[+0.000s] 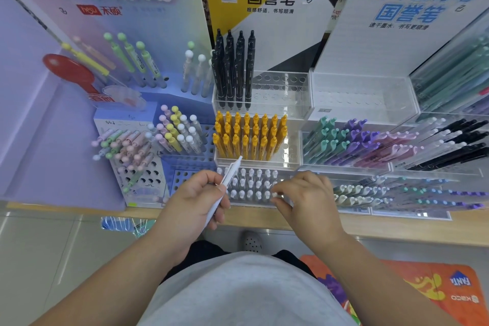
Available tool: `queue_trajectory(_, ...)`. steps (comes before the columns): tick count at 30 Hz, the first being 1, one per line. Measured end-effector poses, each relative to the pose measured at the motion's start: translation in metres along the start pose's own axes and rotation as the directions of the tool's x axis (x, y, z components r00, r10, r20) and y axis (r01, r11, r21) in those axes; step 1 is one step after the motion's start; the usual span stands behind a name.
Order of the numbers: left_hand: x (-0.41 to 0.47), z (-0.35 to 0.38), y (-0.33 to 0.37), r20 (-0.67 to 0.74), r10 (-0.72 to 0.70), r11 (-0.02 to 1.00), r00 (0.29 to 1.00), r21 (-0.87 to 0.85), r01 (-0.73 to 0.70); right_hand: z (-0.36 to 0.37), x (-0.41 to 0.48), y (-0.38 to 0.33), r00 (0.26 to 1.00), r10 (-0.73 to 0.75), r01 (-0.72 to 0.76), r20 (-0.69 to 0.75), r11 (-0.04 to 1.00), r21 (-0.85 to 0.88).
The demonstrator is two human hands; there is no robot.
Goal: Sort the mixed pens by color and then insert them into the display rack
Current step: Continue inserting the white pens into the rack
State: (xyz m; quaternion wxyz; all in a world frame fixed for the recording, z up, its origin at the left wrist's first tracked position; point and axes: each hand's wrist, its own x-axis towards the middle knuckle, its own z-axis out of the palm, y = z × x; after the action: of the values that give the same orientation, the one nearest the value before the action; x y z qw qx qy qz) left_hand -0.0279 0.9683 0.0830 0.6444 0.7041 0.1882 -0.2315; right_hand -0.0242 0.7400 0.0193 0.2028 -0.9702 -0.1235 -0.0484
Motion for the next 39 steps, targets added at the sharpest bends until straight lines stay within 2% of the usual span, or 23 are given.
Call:
queue_trajectory(3, -0.001, 0.003, 0.002, 0.014, 0.035, 0.999, 0.999, 0.035, -0.035, -0.008, 0.001, 0.0, 1.0, -0.01, 0.009, 0.005, 0.998, 0.066)
queue_trajectory(5, -0.001, 0.006, 0.002, 0.026, 0.07, 0.995, 0.997, 0.074, -0.072, -0.024, 0.004, -0.008, 0.994, 0.106, -0.103, 0.004, 0.952, 0.29)
queue_trajectory(6, -0.001, 0.008, 0.002, 0.029, 0.085, 0.993, 0.996, 0.085, -0.088, -0.035, 0.006, -0.014, 0.975, 0.219, -0.213, 0.037, 0.871, 0.442)
queue_trajectory(8, -0.001, 0.015, 0.003, 0.041, 0.112, 0.989, 0.993, 0.092, -0.116, -0.056, 0.011, -0.024, 0.91, 0.378, -0.382, 0.172, 0.599, 0.704)
queue_trajectory(10, -0.001, 0.025, 0.004, 0.067, 0.14, 0.984, 0.988, 0.106, -0.146, -0.071, 0.015, -0.029, 0.876, 0.39, -0.434, 0.283, 0.385, 0.814)
queue_trajectory(12, 0.0, 0.036, 0.008, 0.106, 0.181, 0.973, 0.978, 0.127, -0.194, -0.081, 0.015, -0.033, 0.874, 0.37, -0.431, 0.314, 0.292, 0.854)
queue_trajectory(17, 0.004, 0.053, 0.014, 0.167, 0.281, 0.934, 0.945, 0.181, -0.309, -0.085, 0.009, -0.029, 0.864, 0.411, -0.396, 0.289, 0.203, 0.895)
queue_trajectory(21, 0.005, 0.056, 0.017, 0.207, 0.327, 0.895, 0.922, 0.245, -0.372, -0.088, 0.004, -0.019, 0.871, 0.409, -0.385, 0.272, 0.225, 0.895)
queue_trajectory(24, 0.011, 0.048, 0.017, 0.152, 0.373, 0.816, 0.915, 0.415, -0.401, -0.094, 0.004, -0.007, 0.863, 0.457, -0.359, 0.217, 0.252, 0.899)
queue_trajectory(25, 0.015, 0.042, 0.016, 0.134, 0.409, 0.745, 0.903, 0.521, -0.415, -0.097, 0.005, -0.002, 0.862, 0.471, -0.347, 0.189, 0.275, 0.897)
queue_trajectory(28, 0.027, 0.018, 0.004, 0.156, 0.526, 0.449, 0.836, 0.784, -0.429, -0.104, 0.006, 0.013, 0.866, 0.485, -0.329, 0.123, 0.366, 0.871)
queue_trajectory(29, 0.03, 0.011, -0.002, 0.161, 0.531, 0.382, 0.832, 0.831, -0.405, -0.105, 0.007, 0.017, 0.869, 0.483, -0.33, 0.105, 0.409, 0.851)
queue_trajectory(31, 0.035, 0.0, -0.013, 0.155, 0.506, 0.308, 0.849, 0.887, -0.345, -0.101, 0.009, 0.023, 0.876, 0.477, -0.341, 0.067, 0.516, 0.786)
queue_trajectory(33, 0.037, -0.005, -0.02, 0.147, 0.481, 0.295, 0.864, 0.902, -0.317, -0.092, 0.011, 0.026, 0.892, 0.452, -0.336, 0.026, 0.621, 0.708)
queue_trajectory(39, 0.042, -0.011, -0.021, 0.135, 0.488, 0.357, 0.862, 0.871, -0.339, -0.059, 0.016, 0.023, 0.961, 0.274, -0.23, -0.036, 0.865, 0.446)
